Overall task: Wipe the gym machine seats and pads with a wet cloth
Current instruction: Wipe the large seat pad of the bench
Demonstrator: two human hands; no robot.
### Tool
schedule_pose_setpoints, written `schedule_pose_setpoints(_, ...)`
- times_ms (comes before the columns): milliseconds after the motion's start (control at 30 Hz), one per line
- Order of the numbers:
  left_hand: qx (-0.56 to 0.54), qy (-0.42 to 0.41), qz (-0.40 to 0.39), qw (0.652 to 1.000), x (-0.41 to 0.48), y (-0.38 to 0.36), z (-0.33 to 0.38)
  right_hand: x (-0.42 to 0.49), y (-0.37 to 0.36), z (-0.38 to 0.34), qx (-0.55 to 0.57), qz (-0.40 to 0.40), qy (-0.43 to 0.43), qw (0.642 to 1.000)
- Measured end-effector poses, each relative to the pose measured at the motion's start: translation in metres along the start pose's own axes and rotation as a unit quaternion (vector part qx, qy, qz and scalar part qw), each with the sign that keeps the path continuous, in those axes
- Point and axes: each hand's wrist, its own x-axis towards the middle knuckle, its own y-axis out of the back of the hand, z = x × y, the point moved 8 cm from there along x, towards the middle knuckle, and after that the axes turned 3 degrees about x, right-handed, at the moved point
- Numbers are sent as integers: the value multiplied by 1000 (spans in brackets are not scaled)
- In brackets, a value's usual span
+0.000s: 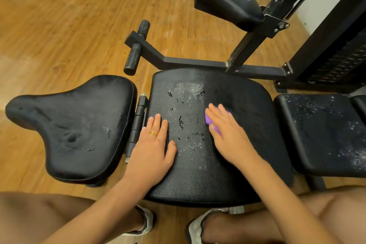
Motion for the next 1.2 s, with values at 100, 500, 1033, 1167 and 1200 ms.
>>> schedule_pose_setpoints(100, -14, 6, 1, 1000, 4, 0, -1, -65, -7, -11, 27, -8, 5, 1000)
schedule_pose_setpoints(500, -6, 3, -5, 1000, 9, -2, -1, -61, -16, -9, 26, 2, -13, 1000)
schedule_pose_setpoints(1033, 5, 3, -16, 1000, 1, 3, 5, -130, -21, -33, 16, -27, 32, 999)
schedule_pose_setpoints(1167, 1, 4, -16, 1000, 0, 3, 4, -80, -21, -33, 5, -15, 14, 1000)
schedule_pose_setpoints(1200, -2, 6, -15, 1000, 0, 3, 4, -65, -19, -32, 0, -10, 5, 1000)
